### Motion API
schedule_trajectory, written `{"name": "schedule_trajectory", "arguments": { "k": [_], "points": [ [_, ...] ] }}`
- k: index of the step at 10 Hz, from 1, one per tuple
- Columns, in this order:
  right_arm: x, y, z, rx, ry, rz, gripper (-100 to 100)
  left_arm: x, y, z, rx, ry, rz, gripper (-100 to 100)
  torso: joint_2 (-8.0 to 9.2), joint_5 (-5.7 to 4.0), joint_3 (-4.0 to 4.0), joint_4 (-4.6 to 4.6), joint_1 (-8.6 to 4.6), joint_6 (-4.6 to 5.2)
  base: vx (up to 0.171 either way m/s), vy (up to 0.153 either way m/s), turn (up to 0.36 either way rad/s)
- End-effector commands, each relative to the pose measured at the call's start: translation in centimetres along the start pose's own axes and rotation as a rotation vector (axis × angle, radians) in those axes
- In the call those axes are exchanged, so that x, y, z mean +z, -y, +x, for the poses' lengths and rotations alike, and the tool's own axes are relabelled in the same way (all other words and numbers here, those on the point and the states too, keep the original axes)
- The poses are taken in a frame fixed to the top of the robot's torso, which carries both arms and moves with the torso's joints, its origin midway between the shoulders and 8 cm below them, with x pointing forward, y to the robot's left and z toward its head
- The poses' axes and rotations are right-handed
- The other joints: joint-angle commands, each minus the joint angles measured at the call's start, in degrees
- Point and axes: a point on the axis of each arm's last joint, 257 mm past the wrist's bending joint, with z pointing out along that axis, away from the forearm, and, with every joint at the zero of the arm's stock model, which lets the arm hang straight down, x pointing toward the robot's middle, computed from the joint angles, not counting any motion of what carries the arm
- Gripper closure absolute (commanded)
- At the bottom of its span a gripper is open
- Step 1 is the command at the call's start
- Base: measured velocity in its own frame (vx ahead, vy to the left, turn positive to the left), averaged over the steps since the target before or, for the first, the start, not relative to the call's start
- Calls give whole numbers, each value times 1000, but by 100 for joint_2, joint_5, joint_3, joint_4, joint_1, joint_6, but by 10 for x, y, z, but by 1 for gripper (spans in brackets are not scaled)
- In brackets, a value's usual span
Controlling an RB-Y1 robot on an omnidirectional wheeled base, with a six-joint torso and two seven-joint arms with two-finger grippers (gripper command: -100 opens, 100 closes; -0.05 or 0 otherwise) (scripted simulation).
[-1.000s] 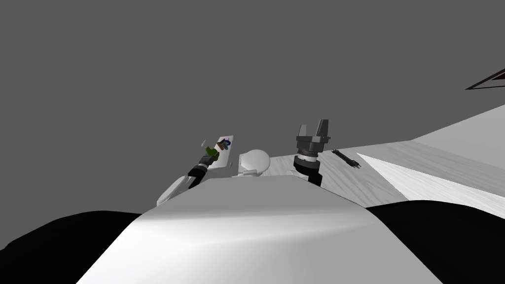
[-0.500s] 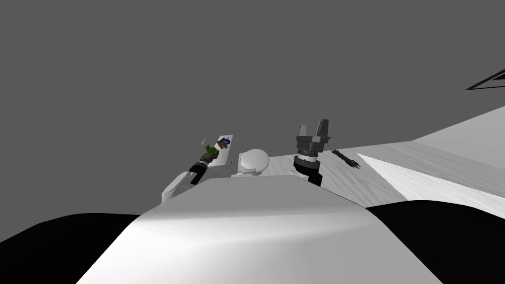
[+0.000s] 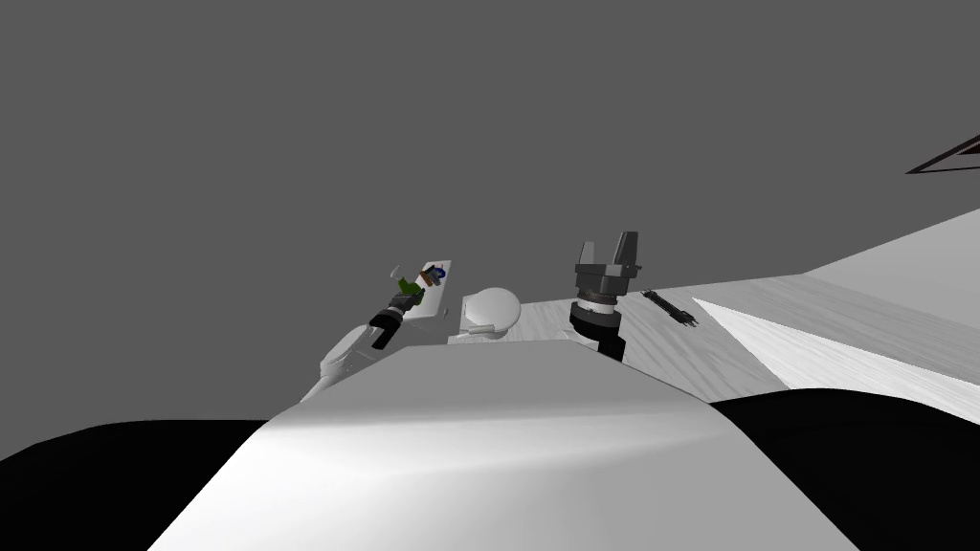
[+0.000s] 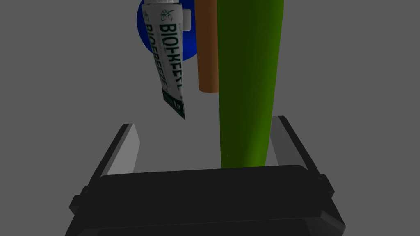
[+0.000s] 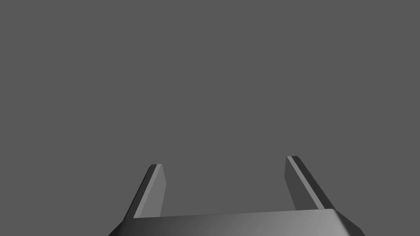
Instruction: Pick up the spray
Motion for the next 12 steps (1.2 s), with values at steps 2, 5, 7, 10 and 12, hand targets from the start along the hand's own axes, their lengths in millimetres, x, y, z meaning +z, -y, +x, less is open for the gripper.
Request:
{"name": "schedule_trajectory", "arguments": {
  "k": [2,5,7,10,12],
  "points": [
    [0,0,0,0,0,0,0,13,-5,0,21,-11,29,-100,-8,2,-5,-2,8,0,-23,-21,31],
    [0,0,0,0,0,0,0,29,-24,1,4,-17,-7,-100,10,-5,6,3,-18,2,-48,-50,7],
    [0,0,0,0,0,0,0,45,-24,-13,8,-11,28,-100,11,-2,5,2,-9,0,-75,-57,45],
    [0,0,0,0,0,0,0,64,-35,-24,21,-17,38,-100,-4,-1,-2,-1,-2,0,-38,-34,13],
    [0,0,0,0,0,0,0,77,-43,-34,2,-6,24,-100,16,-4,10,4,-20,0,-55,-61,22]
  ]
}}
